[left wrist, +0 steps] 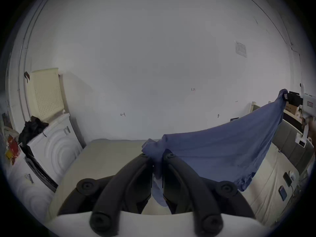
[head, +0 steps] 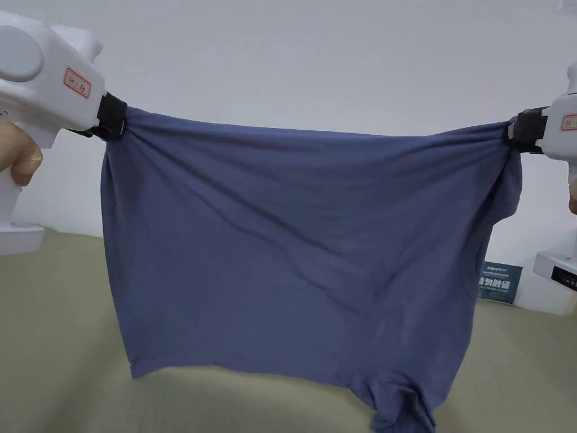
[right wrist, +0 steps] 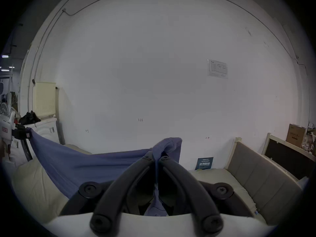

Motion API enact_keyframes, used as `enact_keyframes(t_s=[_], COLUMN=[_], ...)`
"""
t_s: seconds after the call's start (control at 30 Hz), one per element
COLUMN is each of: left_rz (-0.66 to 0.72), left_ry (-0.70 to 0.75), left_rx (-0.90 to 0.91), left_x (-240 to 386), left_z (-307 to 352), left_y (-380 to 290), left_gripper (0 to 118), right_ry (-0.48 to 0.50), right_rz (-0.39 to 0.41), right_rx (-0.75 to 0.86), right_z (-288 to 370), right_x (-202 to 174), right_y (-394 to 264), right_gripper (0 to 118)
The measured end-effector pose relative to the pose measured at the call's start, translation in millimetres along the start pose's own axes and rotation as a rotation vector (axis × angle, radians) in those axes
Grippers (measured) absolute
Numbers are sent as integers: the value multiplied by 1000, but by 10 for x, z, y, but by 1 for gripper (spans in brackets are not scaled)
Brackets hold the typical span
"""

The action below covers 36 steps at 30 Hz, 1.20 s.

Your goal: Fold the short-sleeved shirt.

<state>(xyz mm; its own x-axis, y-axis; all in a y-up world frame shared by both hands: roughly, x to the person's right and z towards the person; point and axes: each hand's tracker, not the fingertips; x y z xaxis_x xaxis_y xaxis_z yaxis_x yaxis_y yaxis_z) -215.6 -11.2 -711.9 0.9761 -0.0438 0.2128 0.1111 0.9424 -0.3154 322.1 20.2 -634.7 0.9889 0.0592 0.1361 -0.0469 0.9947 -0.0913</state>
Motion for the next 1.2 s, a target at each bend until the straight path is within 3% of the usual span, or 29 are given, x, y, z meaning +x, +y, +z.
enact_keyframes(t_s=[0.4,0.53,0.67,0.87,1.2], left_rz=[60,144,125,139,217], left_ry=[-51,-111,-92,-107,-168], left_rx=[-108,-166,-184,-247,-302], left_x=[-42,-113,-107,-66,-152], left_z=[30,196,499,979,1698], left_y=[-1182,-1716,-2284,-3027,-3961], left_gripper=[12,12,12,12,12], right_ry=[11,25,39,44,45], right_rz=[-28,-82,-122,-88,-200], right_rx=[-103,-171,-203,-289,-418], right_z=[523,915,1384,2105,3102], right_x=[-29,6,43,-60,27], right_y=[-1177,-1632,-2046,-2661,-3586], right_gripper=[3,3,3,3,3])
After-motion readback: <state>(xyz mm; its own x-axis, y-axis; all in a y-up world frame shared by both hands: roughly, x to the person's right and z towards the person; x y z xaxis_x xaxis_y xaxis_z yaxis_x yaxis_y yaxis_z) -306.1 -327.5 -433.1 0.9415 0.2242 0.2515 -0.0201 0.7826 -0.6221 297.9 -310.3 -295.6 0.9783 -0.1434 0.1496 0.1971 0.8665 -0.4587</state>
